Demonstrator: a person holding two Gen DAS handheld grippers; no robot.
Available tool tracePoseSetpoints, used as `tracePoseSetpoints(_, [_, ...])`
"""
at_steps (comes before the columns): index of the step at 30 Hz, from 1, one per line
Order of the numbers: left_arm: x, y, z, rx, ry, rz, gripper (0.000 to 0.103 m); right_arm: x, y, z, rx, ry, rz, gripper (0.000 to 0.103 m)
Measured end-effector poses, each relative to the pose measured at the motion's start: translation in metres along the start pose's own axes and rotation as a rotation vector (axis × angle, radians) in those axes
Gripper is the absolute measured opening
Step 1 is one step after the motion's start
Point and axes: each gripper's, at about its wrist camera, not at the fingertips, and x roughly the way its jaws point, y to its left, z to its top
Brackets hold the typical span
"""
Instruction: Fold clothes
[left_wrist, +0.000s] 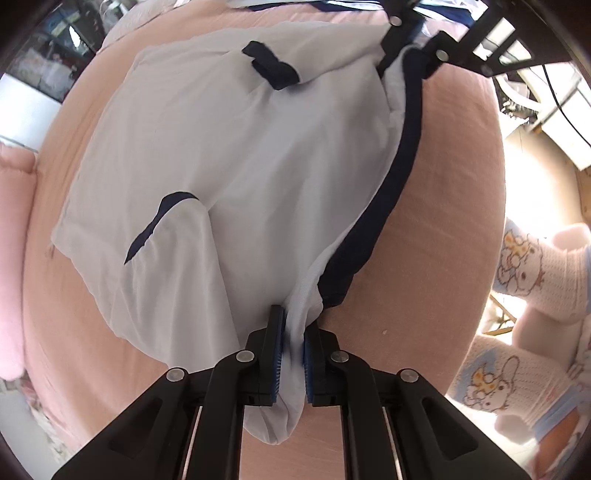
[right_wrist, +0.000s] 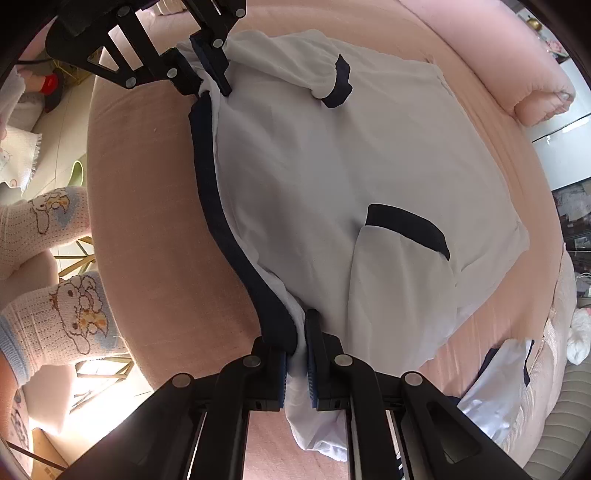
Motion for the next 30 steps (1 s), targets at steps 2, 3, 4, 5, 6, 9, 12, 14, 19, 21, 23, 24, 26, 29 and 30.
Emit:
tracePoseSetpoints(2, [0.000,0.007,0.002,-0.049,0.013,-0.045,0.007,-0.002,-0.006,0.001,0.020,0.004,0.023,0.010])
tracePoseSetpoints(3, [0.000,0.009,0.003,-0.068,0.018,-0.063,0.007,-0.003,-0.009,0.001,0.032,0.005,0.038,0.010])
tracePoseSetpoints(4, [0.000,0.010,0.004,-0.080,0.023,-0.075,0.007,-0.004,-0.012,0.001,0.047,0.005,0.052,0.010])
tracePoseSetpoints(5, [0.000,0.011,0.006,-0.093,0.027,-0.087,0.007,-0.006,-0.017,0.002,0.061,0.005,0.065,0.010])
tracePoseSetpoints(6, [-0.001,0.013,0.007,-0.106,0.031,-0.101,0.007,-0.007,-0.021,0.002,0.075,0.006,0.078,0.010])
tracePoseSetpoints(9, [-0.004,0.019,0.010,-0.150,0.039,-0.147,0.007,-0.013,-0.033,0.003,0.117,-0.002,0.117,0.010])
tracePoseSetpoints(12, [-0.009,0.032,0.013,-0.213,0.039,-0.209,0.007,-0.019,-0.049,0.003,0.165,-0.006,0.173,0.010])
tracePoseSetpoints(14, [-0.013,0.043,0.015,-0.262,0.035,-0.250,0.007,-0.023,-0.060,0.003,0.186,-0.016,0.193,0.010])
tracePoseSetpoints(19, [-0.023,0.074,0.020,-0.366,0.001,-0.276,0.007,-0.030,-0.091,0.001,0.263,-0.043,0.221,0.010])
tracePoseSetpoints(21, [-0.025,0.084,0.022,-0.406,-0.008,-0.284,0.007,-0.032,-0.101,-0.001,0.296,-0.052,0.238,0.010])
tracePoseSetpoints(23, [-0.026,0.092,0.024,-0.427,-0.016,-0.271,0.007,-0.031,-0.110,-0.001,0.325,-0.057,0.250,0.010])
tracePoseSetpoints(24, [-0.027,0.093,0.022,-0.437,-0.019,-0.265,0.007,-0.031,-0.114,-0.002,0.343,-0.058,0.264,0.010])
tracePoseSetpoints(26, [-0.023,0.110,0.029,-0.454,-0.004,-0.302,0.007,-0.036,-0.090,-0.008,0.364,-0.063,0.275,0.010])
tracePoseSetpoints(29, [-0.016,0.119,0.028,-0.437,0.031,-0.413,0.010,-0.040,-0.081,-0.009,0.350,-0.063,0.250,0.010])
tracePoseSetpoints(30, [-0.014,0.114,0.029,-0.428,0.062,-0.424,0.010,-0.040,-0.084,-0.005,0.348,-0.061,0.242,0.010])
